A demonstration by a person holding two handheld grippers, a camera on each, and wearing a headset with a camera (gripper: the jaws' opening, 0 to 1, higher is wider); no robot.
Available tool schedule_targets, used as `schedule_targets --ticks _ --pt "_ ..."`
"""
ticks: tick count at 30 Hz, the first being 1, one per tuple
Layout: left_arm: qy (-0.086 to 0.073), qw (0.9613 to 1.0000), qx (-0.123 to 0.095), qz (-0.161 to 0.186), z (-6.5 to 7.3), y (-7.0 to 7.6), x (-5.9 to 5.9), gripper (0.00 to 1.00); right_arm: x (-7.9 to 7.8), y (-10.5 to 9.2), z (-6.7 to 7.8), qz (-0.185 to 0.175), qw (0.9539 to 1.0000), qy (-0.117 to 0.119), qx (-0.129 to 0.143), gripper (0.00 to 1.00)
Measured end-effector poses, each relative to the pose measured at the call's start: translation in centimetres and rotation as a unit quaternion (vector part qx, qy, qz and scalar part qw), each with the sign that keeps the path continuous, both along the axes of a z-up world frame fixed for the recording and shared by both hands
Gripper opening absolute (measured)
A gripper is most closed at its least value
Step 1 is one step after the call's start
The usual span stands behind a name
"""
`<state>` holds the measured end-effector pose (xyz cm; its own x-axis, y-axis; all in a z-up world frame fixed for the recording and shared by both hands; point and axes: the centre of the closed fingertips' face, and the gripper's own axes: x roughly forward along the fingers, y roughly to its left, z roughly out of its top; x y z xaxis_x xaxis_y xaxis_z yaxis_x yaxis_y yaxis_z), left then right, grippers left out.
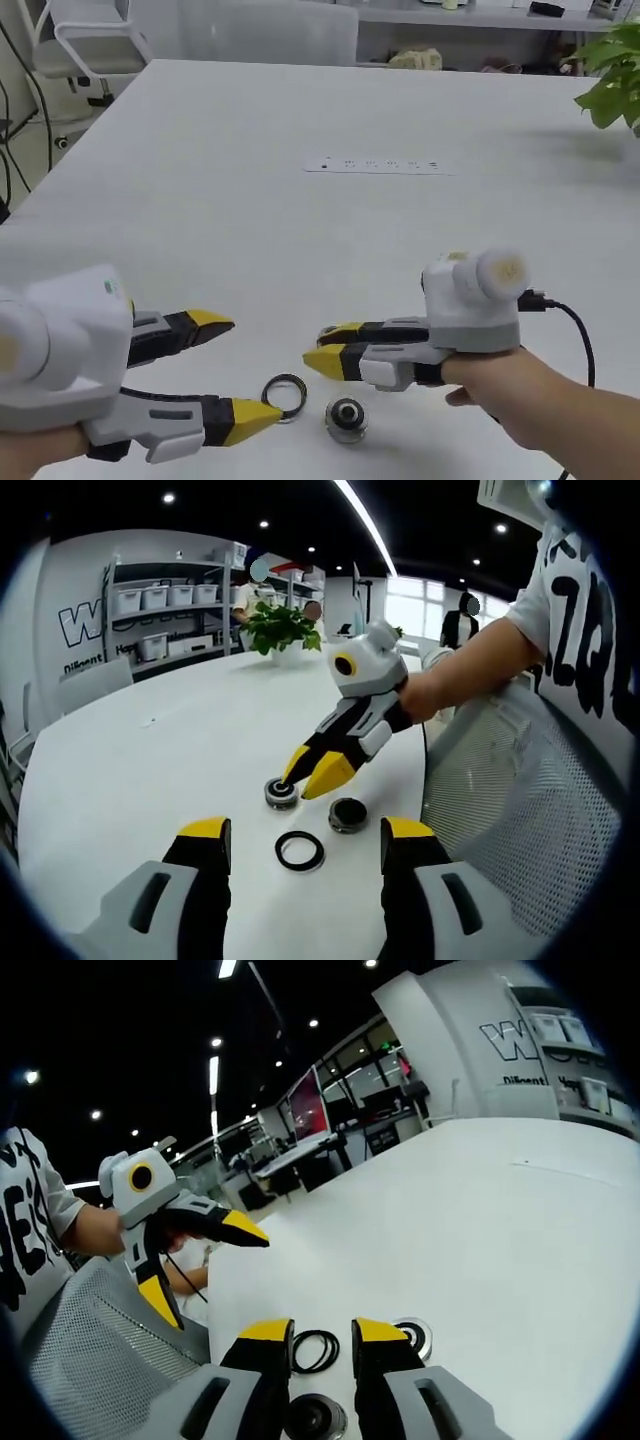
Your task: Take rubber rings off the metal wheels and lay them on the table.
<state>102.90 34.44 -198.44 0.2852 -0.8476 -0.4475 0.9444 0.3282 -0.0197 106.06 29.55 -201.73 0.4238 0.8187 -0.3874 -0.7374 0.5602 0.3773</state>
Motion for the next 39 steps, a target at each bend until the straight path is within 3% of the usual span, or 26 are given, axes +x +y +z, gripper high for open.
schedule_targets --ticks 18,28,39 --pt "-0.005 0.9999 -0.011 -0.007 1.1 -0.6 -0.1 0.60 -1.0 -3.8 3.9 -0.011 0.9978 -0.062 -0.024 0.35" --pt "-0.006 0.9999 -0.012 -0.008 1.6 -0.6 -0.1 0.61 -3.0 -6.1 4.0 -0.002 0.9929 -0.089 -0.079 0.46" --pt "-0.006 0.9999 -0.006 -0.010 1.6 -0.4 -0.3 0.64 -5.0 -7.3 4.1 0.003 0.9886 -0.102 -0.110 0.54"
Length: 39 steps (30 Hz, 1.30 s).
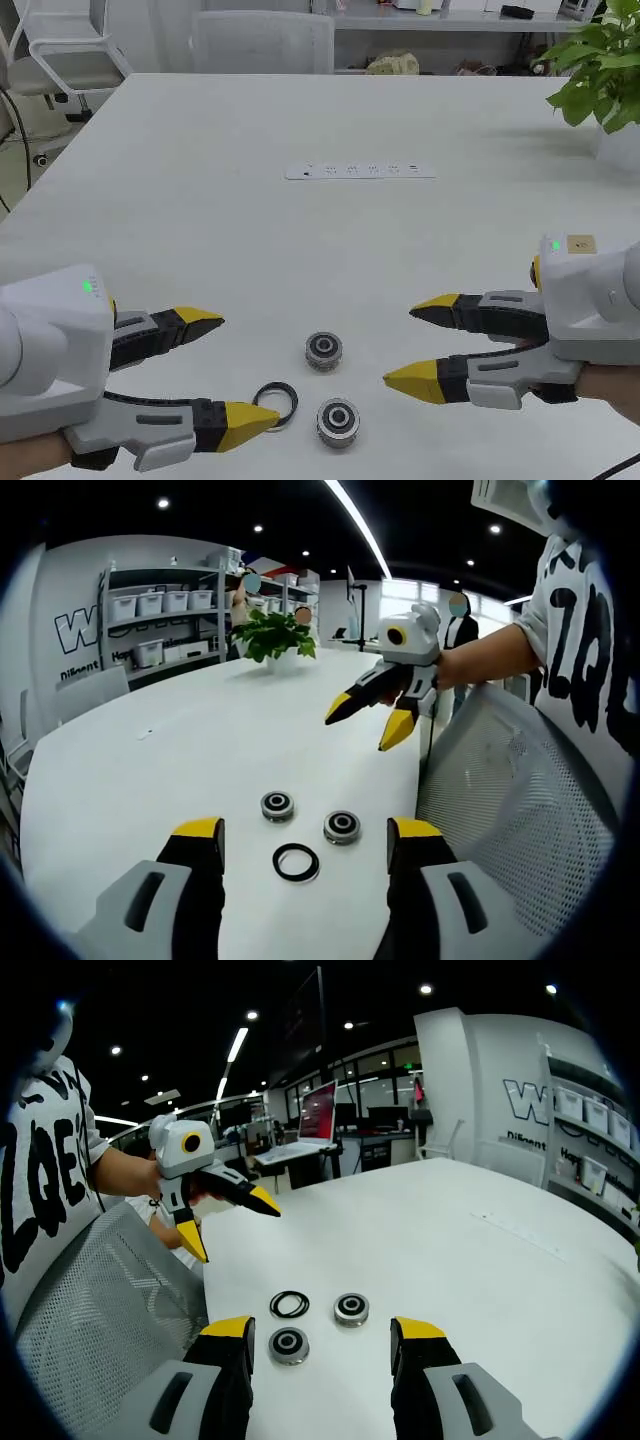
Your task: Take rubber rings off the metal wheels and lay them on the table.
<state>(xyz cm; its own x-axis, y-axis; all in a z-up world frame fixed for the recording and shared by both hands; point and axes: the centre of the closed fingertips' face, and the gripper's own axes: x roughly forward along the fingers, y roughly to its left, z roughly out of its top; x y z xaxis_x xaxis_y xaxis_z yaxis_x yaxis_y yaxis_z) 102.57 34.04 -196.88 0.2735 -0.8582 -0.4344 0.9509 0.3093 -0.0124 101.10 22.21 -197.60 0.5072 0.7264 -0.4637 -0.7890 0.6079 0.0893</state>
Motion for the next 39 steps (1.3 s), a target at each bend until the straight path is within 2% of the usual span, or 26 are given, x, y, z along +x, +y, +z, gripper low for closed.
schedule_targets --ticks 8,14,29,39 --pt "-0.004 1.0000 0.006 -0.004 0.0 0.1 -0.4 0.67 -1.5 -0.5 -0.1 0.012 0.9994 -0.011 -0.032 0.58" --pt "-0.005 1.0000 0.006 -0.005 0.1 0.2 -0.6 0.68 -2.1 -1.1 -0.2 0.013 0.9989 -0.013 -0.043 0.60" --pt "-0.005 1.0000 0.009 0.000 0.1 0.7 -0.7 0.69 -3.0 -2.3 -0.6 -0.004 0.9990 -0.007 -0.044 0.63" --pt "-0.003 1.0000 0.008 0.005 0.2 0.9 -0.9 0.69 -3.1 -2.5 -1.2 0.002 0.9984 -0.008 -0.057 0.64"
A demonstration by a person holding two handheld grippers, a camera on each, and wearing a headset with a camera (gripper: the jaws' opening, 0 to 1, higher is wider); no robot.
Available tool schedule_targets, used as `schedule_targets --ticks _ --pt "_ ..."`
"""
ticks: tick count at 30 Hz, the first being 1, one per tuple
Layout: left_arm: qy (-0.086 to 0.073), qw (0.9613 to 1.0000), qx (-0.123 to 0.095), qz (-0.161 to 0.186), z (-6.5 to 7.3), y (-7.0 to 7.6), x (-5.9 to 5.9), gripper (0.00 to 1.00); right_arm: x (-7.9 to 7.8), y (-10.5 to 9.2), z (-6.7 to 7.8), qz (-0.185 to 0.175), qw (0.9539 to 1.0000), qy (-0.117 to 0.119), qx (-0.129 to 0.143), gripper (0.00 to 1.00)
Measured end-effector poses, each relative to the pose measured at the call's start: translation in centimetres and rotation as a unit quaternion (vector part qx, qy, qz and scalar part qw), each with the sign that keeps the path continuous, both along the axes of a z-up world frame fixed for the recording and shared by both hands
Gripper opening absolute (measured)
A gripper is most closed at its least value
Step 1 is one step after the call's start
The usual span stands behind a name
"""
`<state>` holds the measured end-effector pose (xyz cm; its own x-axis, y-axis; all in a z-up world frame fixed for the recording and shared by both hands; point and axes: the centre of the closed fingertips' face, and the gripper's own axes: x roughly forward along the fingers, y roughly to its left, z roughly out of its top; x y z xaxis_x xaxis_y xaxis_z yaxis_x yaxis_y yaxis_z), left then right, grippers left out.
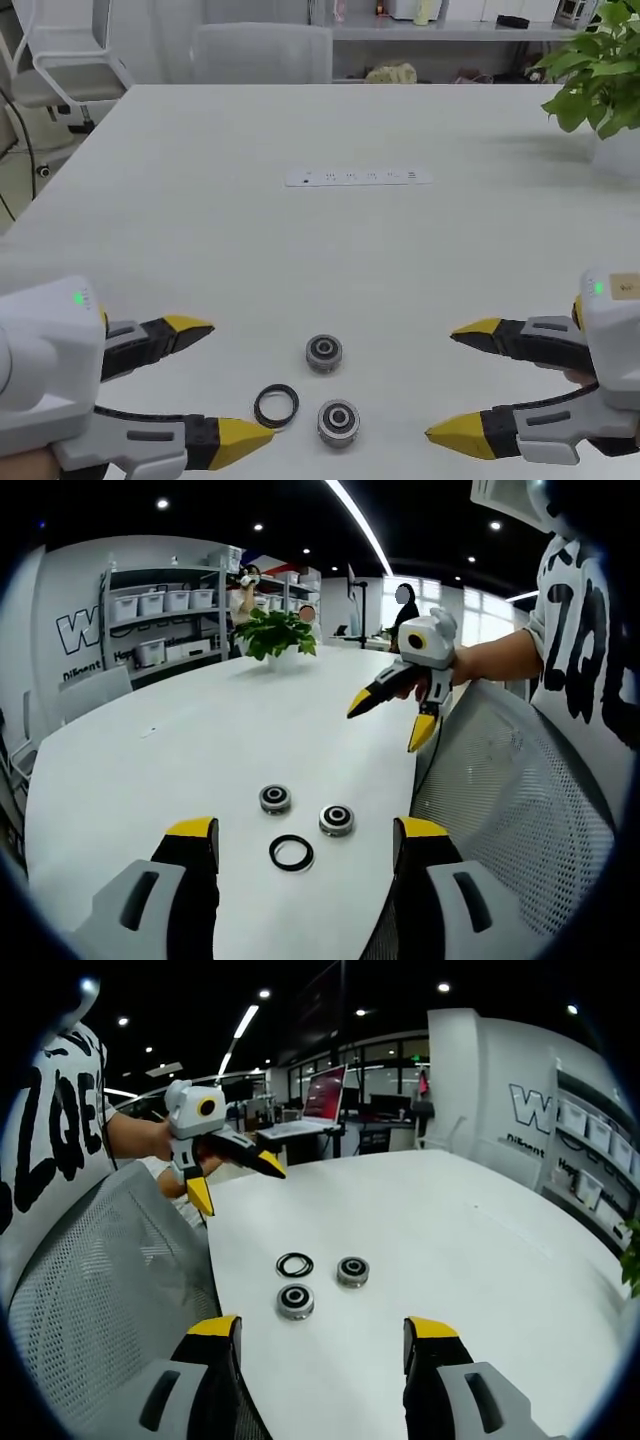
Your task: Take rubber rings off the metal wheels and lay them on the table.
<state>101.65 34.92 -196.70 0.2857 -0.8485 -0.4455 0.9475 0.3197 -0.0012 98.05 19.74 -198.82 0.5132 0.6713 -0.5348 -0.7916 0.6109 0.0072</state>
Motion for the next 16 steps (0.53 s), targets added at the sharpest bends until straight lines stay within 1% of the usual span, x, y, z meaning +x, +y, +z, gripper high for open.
schedule_targets --ticks 4,10,16 --pt "0.000 1.0000 0.002 0.002 -0.03 0.17 -0.04 0.69 -0.05 -0.07 -0.11 0.003 1.0000 0.001 -0.003 0.65" --pt "-0.002 1.0000 0.003 0.003 0.05 0.20 -0.12 0.69 -0.01 -0.11 -0.10 0.000 1.0000 0.002 0.001 0.66" --pt "-0.001 1.0000 0.004 0.002 0.03 0.15 -0.20 0.69 0.01 -0.12 -0.04 0.001 1.0000 -0.003 -0.003 0.65"
